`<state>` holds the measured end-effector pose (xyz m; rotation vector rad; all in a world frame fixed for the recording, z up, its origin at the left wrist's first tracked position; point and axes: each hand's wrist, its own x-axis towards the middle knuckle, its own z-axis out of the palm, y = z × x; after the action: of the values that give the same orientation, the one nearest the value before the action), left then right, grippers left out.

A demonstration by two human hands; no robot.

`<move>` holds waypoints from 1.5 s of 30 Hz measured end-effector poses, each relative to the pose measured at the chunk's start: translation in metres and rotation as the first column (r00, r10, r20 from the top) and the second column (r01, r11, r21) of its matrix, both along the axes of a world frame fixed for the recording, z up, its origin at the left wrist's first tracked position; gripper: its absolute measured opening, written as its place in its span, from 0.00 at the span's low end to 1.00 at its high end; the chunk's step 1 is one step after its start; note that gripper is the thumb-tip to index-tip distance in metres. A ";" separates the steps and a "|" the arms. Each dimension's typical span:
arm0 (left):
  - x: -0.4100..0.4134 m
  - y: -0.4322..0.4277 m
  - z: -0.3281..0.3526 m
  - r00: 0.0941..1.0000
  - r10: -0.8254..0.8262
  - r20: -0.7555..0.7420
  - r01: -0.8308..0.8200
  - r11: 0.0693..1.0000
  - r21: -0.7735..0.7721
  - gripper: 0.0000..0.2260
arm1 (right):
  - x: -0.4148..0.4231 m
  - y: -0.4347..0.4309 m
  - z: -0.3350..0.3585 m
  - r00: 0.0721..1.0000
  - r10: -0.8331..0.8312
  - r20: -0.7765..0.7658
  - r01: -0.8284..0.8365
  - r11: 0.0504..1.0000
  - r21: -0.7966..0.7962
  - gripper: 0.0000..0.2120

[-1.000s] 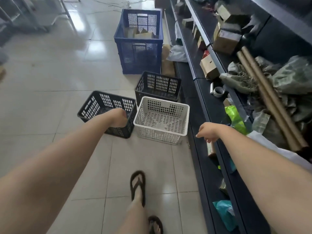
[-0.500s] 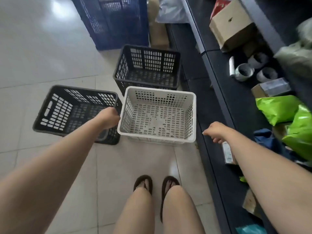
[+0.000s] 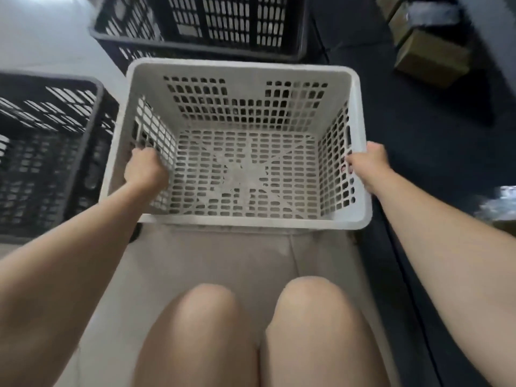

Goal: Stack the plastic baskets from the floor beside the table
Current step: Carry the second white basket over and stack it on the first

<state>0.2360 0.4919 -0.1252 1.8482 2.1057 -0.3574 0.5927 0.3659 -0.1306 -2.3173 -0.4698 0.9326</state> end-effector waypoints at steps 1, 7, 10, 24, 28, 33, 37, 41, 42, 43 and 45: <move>0.002 -0.003 0.009 1.000 0.010 0.015 -0.010 1.000 -0.007 0.14 | -0.004 -0.002 0.007 1.000 0.000 0.017 0.000 1.000 -0.016 0.09; -0.019 -0.018 0.125 0.988 -0.156 -0.008 0.156 0.988 0.017 0.17 | -0.053 -0.035 0.110 0.998 -0.043 -0.054 0.037 0.994 -0.108 0.03; -0.044 -0.032 0.194 0.994 -0.107 -0.007 0.105 0.989 -0.106 0.20 | -0.077 -0.050 0.181 0.997 -0.052 -0.056 0.043 0.988 -0.147 0.10; -0.170 -0.183 0.398 0.791 0.596 0.140 -0.472 0.739 -0.480 0.28 | -0.108 -0.179 0.452 0.980 0.143 -0.141 -0.181 0.930 -0.319 0.08; -0.218 -0.230 0.401 0.540 0.824 0.173 -0.505 0.481 -0.716 0.25 | -0.134 -0.210 0.478 0.977 0.171 -0.131 -0.205 0.924 -0.322 0.11; -0.266 -0.255 0.396 0.503 0.825 0.258 -0.418 0.494 -0.762 0.06 | -0.173 -0.269 0.499 0.994 0.061 -0.092 -0.088 0.939 -0.333 0.27; -0.277 -0.243 0.410 0.648 0.653 0.393 -0.372 0.721 -0.585 0.10 | -0.206 -0.335 0.516 0.995 -0.085 -0.055 0.064 0.949 -0.308 0.32; -0.264 -0.222 0.438 0.755 0.440 0.485 -0.179 0.851 -0.494 0.11 | -0.249 -0.405 0.542 0.951 -0.303 -0.056 0.278 0.923 -0.267 0.18; -0.255 -0.221 0.448 0.760 0.397 0.514 -0.135 0.871 -0.473 0.09 | -0.256 -0.424 0.543 0.934 -0.352 -0.059 0.328 0.911 -0.251 0.17; -0.243 -0.221 0.458 0.770 0.353 0.532 -0.095 0.887 -0.452 0.08 | -0.263 -0.441 0.546 0.913 -0.404 -0.064 0.379 0.894 -0.240 0.15; -0.218 -0.228 0.476 0.800 0.247 0.548 0.008 0.907 -0.421 0.05 | -0.273 -0.481 0.546 0.868 -0.490 -0.081 0.465 0.859 -0.212 0.17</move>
<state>0.0183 0.2636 0.3511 1.3388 1.5582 -0.1359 0.3202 -0.1147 0.4158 -2.3503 0.2613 0.8961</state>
